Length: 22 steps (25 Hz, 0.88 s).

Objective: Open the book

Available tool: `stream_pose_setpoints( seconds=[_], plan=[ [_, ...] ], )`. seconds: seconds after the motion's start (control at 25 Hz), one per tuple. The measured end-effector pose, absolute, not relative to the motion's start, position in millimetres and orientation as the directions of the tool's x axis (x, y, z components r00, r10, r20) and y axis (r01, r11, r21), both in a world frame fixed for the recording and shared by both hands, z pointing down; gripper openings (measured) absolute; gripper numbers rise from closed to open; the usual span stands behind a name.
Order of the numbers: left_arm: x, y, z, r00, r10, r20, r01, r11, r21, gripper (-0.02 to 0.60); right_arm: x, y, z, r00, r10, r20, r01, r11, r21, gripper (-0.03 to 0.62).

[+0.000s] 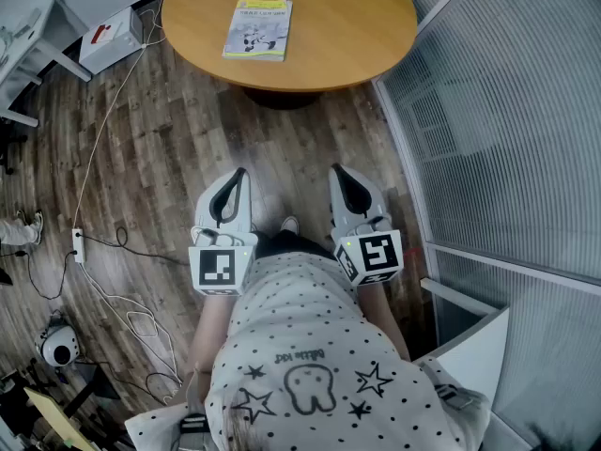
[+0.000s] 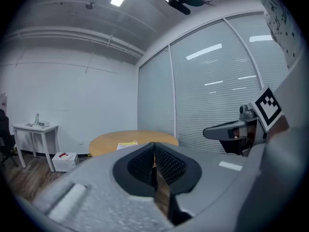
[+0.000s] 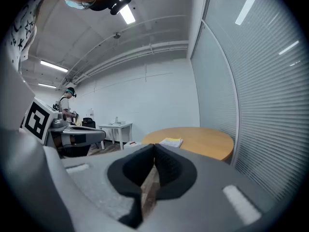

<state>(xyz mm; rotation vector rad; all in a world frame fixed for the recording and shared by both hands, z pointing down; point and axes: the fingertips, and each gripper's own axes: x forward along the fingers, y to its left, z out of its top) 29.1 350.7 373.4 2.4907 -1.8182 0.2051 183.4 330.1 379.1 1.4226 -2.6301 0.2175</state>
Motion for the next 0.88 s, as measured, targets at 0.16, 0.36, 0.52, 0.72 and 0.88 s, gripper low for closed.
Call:
stream_pose_setpoints(
  seconds=[0.16,0.36,0.52,0.72,0.88],
  plan=[
    [31.7,349.2,369.4,0.299,-0.945,0.131,-0.951,-0.307,-0.047,0.012,185.8,330.7,379.6,-0.541,-0.818,0.196,-0.839,0.54,-0.059,0.005],
    [34.7,348.8,367.8,0.298,-0.945,0.133,-0.951,-0.306,-0.048,0.012,189.2,331.6,378.5,-0.541,-0.817,0.198,-0.839,0.541,-0.058,0.005],
    [38.7,348.5,367.1,0.3,-0.945,0.13,-0.95,-0.308,-0.048,0.012,190.5,333.8,378.4,-0.553,-0.81,0.192,-0.831,0.554,-0.058,0.005],
    [44.3,351.3,364.5,0.311,-0.942,0.127,-0.947,-0.318,-0.047,0.012,195.9,335.5,373.7,-0.563,-0.81,0.161,-0.826,0.559,-0.076,0.005],
    [45.9,357.2,367.5,0.304,-0.942,0.141,-0.949,-0.313,-0.045,0.012,204.0,335.2,367.1,-0.568,-0.814,0.123,-0.823,0.563,-0.073,0.005]
  ],
)
